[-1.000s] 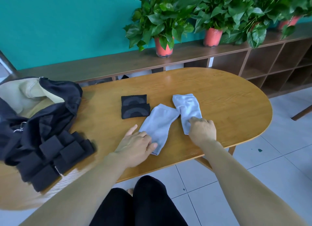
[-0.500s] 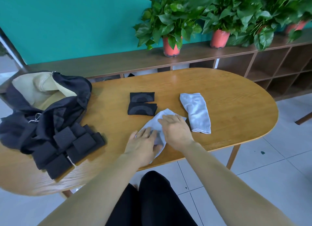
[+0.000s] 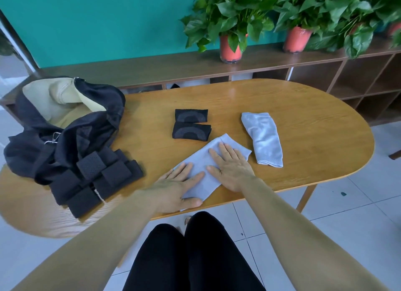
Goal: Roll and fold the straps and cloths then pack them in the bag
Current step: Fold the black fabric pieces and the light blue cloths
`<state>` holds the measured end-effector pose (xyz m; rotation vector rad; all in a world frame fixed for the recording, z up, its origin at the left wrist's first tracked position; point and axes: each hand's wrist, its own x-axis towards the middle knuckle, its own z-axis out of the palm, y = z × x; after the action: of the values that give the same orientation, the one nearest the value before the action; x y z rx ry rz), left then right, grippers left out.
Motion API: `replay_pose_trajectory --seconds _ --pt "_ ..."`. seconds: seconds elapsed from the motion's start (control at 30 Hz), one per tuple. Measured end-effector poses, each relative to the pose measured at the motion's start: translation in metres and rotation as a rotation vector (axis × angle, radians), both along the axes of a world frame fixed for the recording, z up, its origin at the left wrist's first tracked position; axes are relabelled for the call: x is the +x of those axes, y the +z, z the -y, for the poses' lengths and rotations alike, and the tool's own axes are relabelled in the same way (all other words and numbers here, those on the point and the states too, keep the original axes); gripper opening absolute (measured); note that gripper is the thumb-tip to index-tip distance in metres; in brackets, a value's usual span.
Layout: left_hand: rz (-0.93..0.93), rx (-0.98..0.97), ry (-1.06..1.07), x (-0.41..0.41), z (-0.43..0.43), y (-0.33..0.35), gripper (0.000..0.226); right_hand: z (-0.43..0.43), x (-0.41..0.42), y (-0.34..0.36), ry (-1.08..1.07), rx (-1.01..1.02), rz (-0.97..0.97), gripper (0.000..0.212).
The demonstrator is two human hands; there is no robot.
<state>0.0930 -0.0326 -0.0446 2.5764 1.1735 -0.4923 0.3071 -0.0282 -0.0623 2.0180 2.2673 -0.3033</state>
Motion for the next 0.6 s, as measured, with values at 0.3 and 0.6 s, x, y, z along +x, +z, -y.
replay_pose_trajectory --seconds 0.3,0.6 --pt "0.079 -0.066 0.131 0.004 0.016 0.021 0.058 0.011 -0.007 0.006 0.077 -0.016 0.004 0.062" --pt "0.147 0.25 0.085 -0.007 0.001 0.023 0.051 0.012 -0.052 0.013 0.253 -0.028 -0.121 0.059"
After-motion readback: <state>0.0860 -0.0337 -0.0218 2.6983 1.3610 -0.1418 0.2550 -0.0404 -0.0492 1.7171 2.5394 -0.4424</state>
